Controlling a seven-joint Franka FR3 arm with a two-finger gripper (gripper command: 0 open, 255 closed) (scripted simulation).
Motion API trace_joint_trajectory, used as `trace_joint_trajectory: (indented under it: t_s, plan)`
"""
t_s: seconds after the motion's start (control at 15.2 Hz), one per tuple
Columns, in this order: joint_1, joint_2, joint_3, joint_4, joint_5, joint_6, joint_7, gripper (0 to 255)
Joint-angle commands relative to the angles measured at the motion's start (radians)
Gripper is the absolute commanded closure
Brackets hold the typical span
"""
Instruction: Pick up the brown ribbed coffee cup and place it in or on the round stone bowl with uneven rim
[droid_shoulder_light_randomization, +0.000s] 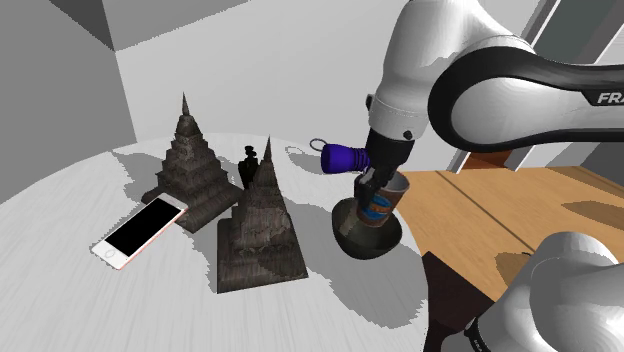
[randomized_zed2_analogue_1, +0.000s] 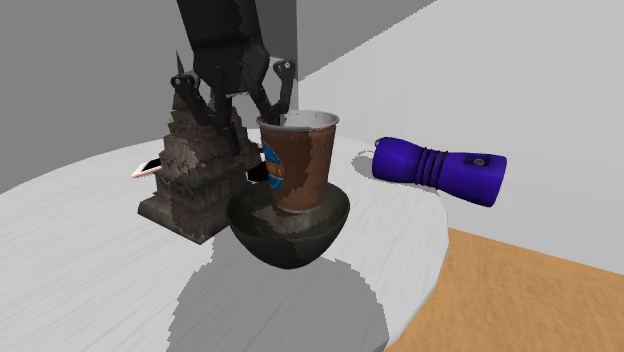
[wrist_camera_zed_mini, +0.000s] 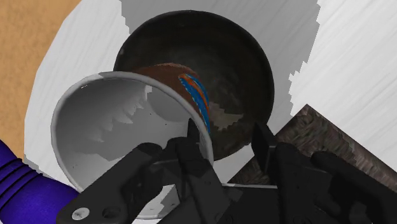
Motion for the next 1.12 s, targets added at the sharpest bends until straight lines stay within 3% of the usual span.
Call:
trace_joint_trajectory:
  t_s: [0.0,0.26,0.53,1.06]
  plan:
    - [0.000,0.000,0.000,0.000,0.000,0.000,0.000,0]
    - [0.000,0.000,0.000,0.000,0.000,0.000,0.000,0]
    - [-0.002,-0.001,-0.005,0.127,-0.004,-0.127,0.001,0]
    - [-0.002,-0.001,-0.005,0.127,-0.004,-0.127,0.001,0]
